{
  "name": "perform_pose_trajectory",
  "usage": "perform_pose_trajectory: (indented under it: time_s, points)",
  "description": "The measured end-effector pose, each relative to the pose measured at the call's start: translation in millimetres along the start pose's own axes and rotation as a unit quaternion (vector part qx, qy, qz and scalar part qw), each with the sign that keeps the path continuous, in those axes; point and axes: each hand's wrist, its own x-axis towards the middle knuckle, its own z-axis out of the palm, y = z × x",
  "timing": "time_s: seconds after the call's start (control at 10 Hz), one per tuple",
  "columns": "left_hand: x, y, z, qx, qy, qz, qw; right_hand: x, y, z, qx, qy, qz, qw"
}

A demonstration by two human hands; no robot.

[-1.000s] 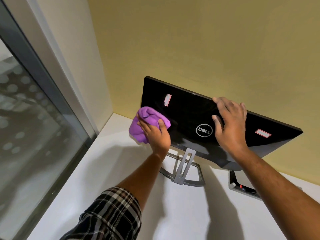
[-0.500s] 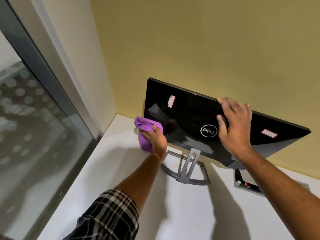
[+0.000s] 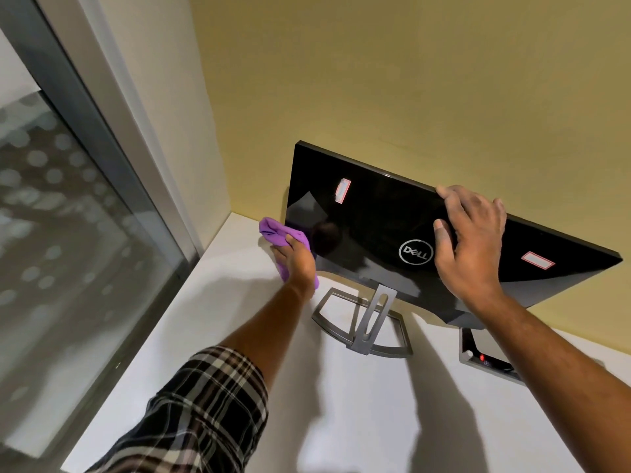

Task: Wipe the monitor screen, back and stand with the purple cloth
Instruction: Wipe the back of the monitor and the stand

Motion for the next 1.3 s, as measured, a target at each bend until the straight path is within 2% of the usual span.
perform_pose_trajectory:
  time_s: [0.1, 0.3, 0.4, 0.6, 0.7, 0.8, 0.9, 1.0, 1.1, 1.2, 1.3]
  points:
    - [-19.7, 1.3, 7.3, 0.045, -0.017, 0.017, 0.999, 1.8, 0.4, 1.1, -0.006, 0.003, -0.002, 1.0]
    - [-17.4, -1.2, 5.2, 0.035, -0.026, -0.01, 0.999, 1.3, -2.0, 0.0, -0.014, 0.002, -0.01, 1.0]
    - [2.0, -6.0, -2.0, -0.055, -0.02, -0.017, 0.998, -3.2, -2.1, -2.1, -0.013, 0.001, -0.007, 1.0]
    - [21.2, -17.5, -3.4, -0.096, -0.031, -0.028, 0.995, 1.6, -3.1, 2.1, -0.02, 0.002, -0.006, 1.0]
    - [22.7, -15.1, -5.9, -0.157, -0.013, -0.02, 0.987, 1.0, -3.7, 2.3, -0.018, 0.007, -0.004, 1.0]
    - [12.5, -9.3, -5.3, -0.062, 0.074, -0.052, 0.994, -1.0, -5.6, 1.0, -0.017, 0.002, 0.002, 1.0]
    - [0.7, -7.3, -0.5, 0.403, 0.112, 0.063, 0.906, -3.4, -5.0, 0.6, -0.022, 0.003, 0.002, 1.0]
    - [-3.1, -32.7, 13.4, 0.565, 0.119, 0.101, 0.81, 0.5, -4.4, 1.0, -0.024, -0.001, 0.006, 1.0]
    - [-54.9, -13.2, 33.0, 0.053, 0.257, 0.119, 0.958, 3.2, -4.9, 2.9, -0.029, -0.002, 0.009, 1.0]
    - [-107.6, 11.1, 37.8, -0.284, 0.092, -0.149, 0.943, 2.2, -3.7, 3.6, -0.028, -0.002, 0.005, 1.0]
    - [-143.5, 15.4, 43.6, -0.035, -0.006, -0.017, 0.999, -0.5, -3.3, 3.7, -0.033, 0.004, -0.002, 0.999]
